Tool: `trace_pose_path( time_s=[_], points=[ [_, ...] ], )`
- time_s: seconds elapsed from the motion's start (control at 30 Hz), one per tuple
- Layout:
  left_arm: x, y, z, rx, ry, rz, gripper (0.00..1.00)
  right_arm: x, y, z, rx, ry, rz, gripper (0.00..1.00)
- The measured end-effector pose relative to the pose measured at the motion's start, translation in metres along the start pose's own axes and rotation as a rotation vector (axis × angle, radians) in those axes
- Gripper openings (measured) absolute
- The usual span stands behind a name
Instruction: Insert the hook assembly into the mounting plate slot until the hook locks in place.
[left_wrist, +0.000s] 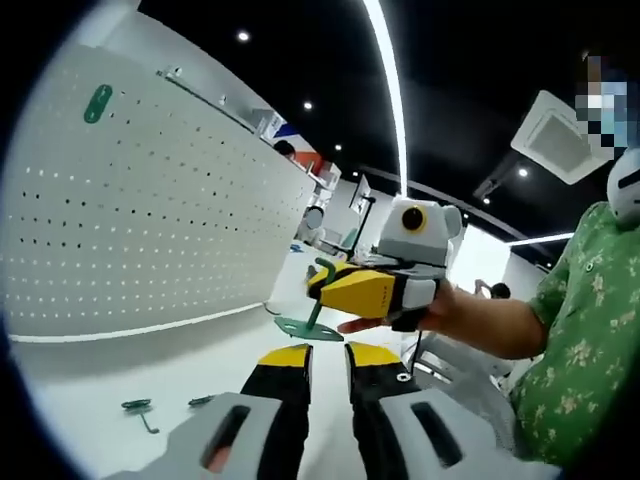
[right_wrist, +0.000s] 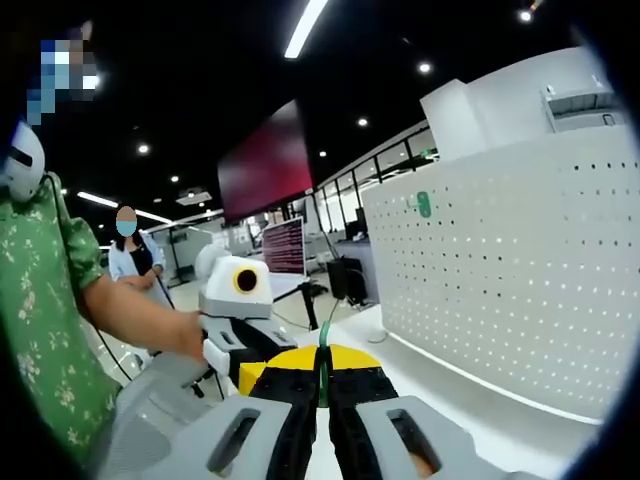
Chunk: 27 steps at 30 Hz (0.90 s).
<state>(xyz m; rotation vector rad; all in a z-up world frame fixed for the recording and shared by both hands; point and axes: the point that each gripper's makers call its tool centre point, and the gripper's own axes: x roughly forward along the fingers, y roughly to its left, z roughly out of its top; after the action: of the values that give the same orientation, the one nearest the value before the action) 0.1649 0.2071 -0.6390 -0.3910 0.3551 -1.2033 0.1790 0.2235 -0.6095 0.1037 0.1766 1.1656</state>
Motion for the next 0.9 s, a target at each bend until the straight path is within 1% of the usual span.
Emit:
trace_pose_path(
  time_s=[0.03, 0.07, 0.13, 0.2, 0.3, 0.33, 0.4, 0.53, 0.57, 0.73, 0.87, 0.9],
  points=[
    [0.0, 0.0, 0.002, -0.005, -0.007, -0.002, 0.21, 0.0, 0.001, 0.001, -0.012, -0.005, 0.004, 0.0],
    [-0.001, -0.001, 0.005, -0.024, -0.021, -0.01, 0.21, 0.0, 0.0, 0.001, -0.013, -0.007, 0.003, 0.0],
    [0.0, 0.002, 0.005, -0.079, -0.023, 0.0, 0.17, 0.0, 0.0, 0.004, -0.027, -0.025, -0.001, 0.0],
    [0.001, 0.003, 0.006, -0.094, -0.029, 0.0, 0.15, 0.0, 0.0, 0.006, -0.037, -0.04, -0.006, 0.0],
    [0.002, 0.0, 0.007, -0.12, -0.044, -0.005, 0.12, 0.002, 0.002, 0.006, -0.056, -0.041, -0.007, 0.0],
    [0.003, 0.002, 0.006, -0.137, -0.04, 0.005, 0.12, 0.002, 0.003, 0.006, -0.05, -0.043, -0.004, 0.0],
    [0.003, 0.003, 0.007, -0.123, -0.041, 0.012, 0.1, 0.002, 0.003, 0.006, -0.049, -0.042, -0.005, 0.0],
    [0.004, 0.005, 0.004, -0.079, -0.02, 0.043, 0.1, 0.001, 0.002, 0.003, -0.054, -0.032, -0.011, 0.0],
    [0.004, 0.006, 0.004, -0.08, -0.018, 0.049, 0.09, 0.001, 0.001, 0.003, -0.056, -0.031, -0.012, 0.0],
    [0.004, 0.008, 0.004, -0.041, -0.01, 0.081, 0.09, 0.001, 0.002, 0.002, -0.099, -0.028, -0.025, 0.01],
    [0.004, 0.013, 0.004, -0.004, 0.002, 0.129, 0.08, 0.001, 0.001, 0.002, -0.15, -0.019, -0.052, 0.01],
    [0.003, 0.016, 0.002, 0.028, 0.023, 0.156, 0.08, 0.001, 0.0, 0.001, -0.157, -0.011, -0.059, 0.01]
  ],
)
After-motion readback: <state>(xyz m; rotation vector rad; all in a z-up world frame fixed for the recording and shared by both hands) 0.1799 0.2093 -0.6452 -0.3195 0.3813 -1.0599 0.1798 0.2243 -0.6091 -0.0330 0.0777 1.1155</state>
